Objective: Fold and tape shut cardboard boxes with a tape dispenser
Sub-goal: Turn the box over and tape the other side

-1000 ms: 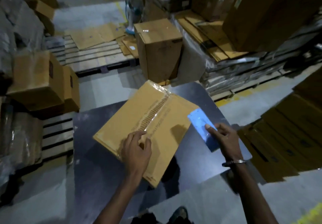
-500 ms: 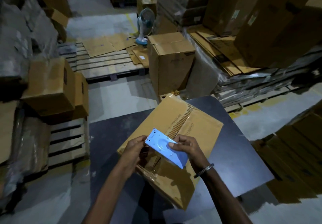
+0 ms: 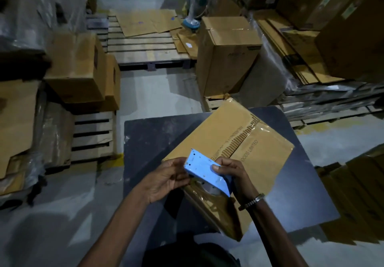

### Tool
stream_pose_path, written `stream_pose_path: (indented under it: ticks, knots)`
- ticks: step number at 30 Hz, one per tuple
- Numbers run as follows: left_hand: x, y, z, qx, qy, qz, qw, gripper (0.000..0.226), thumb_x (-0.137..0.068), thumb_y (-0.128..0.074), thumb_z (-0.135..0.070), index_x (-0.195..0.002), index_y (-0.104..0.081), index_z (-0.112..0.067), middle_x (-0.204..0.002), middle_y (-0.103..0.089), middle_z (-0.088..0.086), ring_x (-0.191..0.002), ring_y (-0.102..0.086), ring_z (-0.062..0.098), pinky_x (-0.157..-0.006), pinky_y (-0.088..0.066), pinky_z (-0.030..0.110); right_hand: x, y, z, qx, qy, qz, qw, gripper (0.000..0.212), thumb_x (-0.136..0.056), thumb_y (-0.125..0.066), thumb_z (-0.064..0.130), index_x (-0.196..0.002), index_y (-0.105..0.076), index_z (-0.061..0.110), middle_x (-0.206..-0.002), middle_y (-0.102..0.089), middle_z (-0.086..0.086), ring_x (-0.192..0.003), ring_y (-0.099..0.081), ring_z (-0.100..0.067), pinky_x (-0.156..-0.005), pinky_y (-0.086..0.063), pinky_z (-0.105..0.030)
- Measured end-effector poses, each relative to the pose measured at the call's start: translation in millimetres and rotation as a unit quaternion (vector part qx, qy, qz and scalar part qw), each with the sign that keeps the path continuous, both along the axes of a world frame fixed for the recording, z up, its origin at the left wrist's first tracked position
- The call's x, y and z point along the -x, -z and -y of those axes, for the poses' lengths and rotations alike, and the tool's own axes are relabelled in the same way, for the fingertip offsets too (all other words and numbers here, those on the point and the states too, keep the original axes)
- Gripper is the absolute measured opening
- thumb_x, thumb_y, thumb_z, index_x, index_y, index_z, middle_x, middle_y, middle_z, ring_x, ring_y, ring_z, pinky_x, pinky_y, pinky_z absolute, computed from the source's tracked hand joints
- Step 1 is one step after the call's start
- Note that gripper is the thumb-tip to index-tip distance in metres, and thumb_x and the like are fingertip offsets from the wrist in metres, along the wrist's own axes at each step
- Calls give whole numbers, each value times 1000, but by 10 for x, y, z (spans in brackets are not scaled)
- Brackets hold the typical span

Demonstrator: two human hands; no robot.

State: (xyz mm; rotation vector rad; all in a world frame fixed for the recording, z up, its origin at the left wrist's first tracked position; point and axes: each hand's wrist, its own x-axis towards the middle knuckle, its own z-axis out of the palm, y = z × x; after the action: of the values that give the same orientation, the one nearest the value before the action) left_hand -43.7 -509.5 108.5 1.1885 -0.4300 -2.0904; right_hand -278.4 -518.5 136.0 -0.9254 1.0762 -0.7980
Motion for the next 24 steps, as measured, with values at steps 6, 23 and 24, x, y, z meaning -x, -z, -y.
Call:
stream_pose_path:
  ticks: [6,23,24]
  knots:
    - [40,-26,20,-19,-29,-44,998,46,-85,-72,-3,-129,-67,5,-90,-76,14,-64,-73,12,-57,-62,24,-15,28,-23,-64,17,65,996,35,-71,-80,21,-72,-50,3,-70,-49,-11,-55,-50,-21,-50,-40,-25]
    - [127,-265,38,95,-48,50,993,49,-74,-90,-32,-118,-76,-15,-104,-71,10,-85,-67,14,-73,-57,23,-139,83,26,-251,136,151,946,54,-85,-74,20,-124,-63,-16,-109,-66,-22,-96,-62,-36,-83,-50,-40]
    - [135,-266,39,101,-50,58,992,51,-73,-91,-33,-118,-76,-14,-104,-72,9,-88,-68,15,-75,-58,24,-149,65,23,-254,131,153,946,56,-85,-75,22,-123,-63,-16,-107,-64,-21,-94,-60,-36,-79,-47,-37]
